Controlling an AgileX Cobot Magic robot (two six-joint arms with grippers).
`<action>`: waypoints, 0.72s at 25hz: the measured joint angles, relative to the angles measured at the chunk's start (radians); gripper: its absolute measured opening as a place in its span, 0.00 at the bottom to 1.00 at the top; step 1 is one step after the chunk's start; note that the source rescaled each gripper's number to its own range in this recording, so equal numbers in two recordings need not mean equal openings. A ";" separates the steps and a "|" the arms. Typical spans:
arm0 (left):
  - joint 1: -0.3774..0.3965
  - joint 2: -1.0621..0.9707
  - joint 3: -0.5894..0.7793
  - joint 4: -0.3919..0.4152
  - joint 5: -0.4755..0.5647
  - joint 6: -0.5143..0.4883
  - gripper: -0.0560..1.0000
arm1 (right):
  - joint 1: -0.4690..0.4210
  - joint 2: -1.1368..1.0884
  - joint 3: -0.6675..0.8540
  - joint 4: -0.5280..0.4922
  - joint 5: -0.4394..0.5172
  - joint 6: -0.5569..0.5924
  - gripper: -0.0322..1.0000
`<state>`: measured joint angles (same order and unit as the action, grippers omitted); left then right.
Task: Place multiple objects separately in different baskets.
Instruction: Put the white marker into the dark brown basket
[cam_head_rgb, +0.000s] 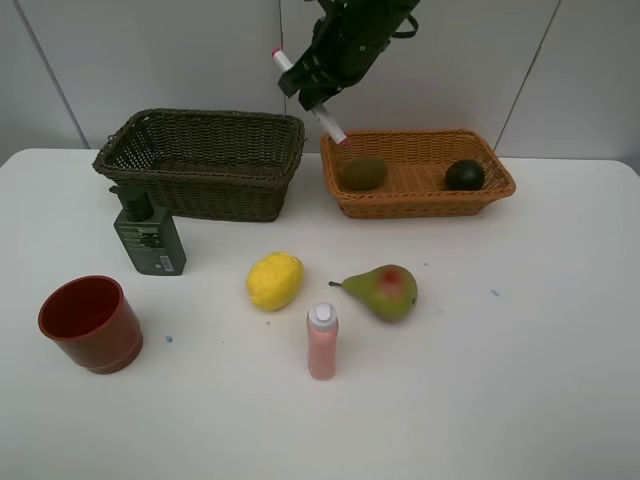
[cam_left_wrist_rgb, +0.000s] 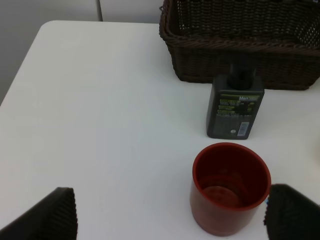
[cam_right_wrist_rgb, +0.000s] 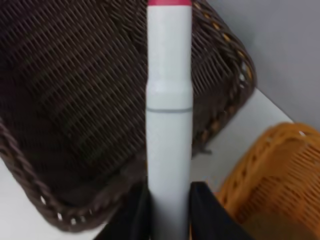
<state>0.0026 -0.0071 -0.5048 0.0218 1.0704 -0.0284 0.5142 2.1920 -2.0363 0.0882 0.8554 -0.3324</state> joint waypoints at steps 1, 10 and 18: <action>0.000 0.000 0.000 0.000 0.000 0.000 0.98 | 0.006 0.019 -0.020 0.007 -0.011 -0.001 0.03; 0.000 0.000 0.000 0.000 0.000 0.000 0.98 | 0.066 0.153 -0.123 0.109 -0.141 -0.059 0.03; 0.000 0.000 0.000 0.000 0.000 0.000 0.98 | 0.087 0.187 -0.131 0.143 -0.218 -0.075 0.03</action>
<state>0.0026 -0.0071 -0.5048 0.0218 1.0704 -0.0284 0.6008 2.3792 -2.1674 0.2317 0.6375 -0.4074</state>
